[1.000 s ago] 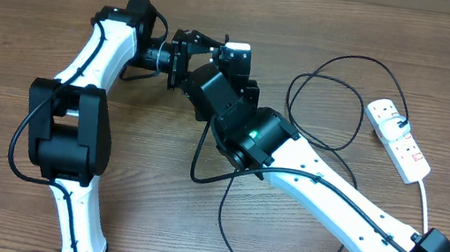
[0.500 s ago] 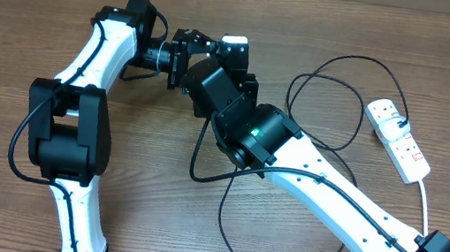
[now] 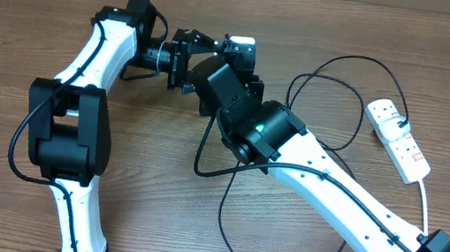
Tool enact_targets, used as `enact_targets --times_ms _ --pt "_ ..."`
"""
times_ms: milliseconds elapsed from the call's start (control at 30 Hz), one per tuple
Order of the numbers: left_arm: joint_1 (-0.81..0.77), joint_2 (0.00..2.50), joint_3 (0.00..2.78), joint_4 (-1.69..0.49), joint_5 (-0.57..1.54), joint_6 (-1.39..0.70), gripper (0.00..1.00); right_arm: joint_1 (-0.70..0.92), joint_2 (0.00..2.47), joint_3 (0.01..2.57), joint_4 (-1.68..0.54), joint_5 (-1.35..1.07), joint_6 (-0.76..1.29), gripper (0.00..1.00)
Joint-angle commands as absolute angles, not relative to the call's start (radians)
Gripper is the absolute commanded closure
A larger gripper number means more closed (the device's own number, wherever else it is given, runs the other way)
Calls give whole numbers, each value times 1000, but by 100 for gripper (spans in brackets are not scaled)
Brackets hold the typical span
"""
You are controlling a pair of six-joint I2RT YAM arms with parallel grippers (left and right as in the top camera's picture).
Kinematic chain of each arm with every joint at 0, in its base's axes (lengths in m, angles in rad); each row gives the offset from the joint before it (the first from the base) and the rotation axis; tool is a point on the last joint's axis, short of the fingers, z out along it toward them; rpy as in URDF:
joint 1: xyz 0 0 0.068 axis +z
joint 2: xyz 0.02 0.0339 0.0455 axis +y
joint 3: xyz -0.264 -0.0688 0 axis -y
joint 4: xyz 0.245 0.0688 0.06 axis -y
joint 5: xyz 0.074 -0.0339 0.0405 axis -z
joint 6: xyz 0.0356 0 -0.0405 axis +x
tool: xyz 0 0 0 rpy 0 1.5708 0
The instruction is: Plug charger to phone and switch on socket
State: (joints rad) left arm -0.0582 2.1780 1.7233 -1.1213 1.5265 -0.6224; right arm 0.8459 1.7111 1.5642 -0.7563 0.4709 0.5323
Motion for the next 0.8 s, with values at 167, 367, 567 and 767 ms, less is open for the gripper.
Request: enact_targets --times_ms 167,367,567,767 --pt "-51 2172 1751 -1118 1581 -605 37 842 1710 1591 -746 434 546 52" --pt "-51 2172 1751 -1117 1579 -605 37 842 1710 1591 -742 424 546 55" --pt "-51 2172 1751 -1083 1578 -606 38 842 1710 1591 -742 414 547 56" --pt "-51 2172 1751 -1084 1580 -606 38 842 1710 1591 -742 414 547 60"
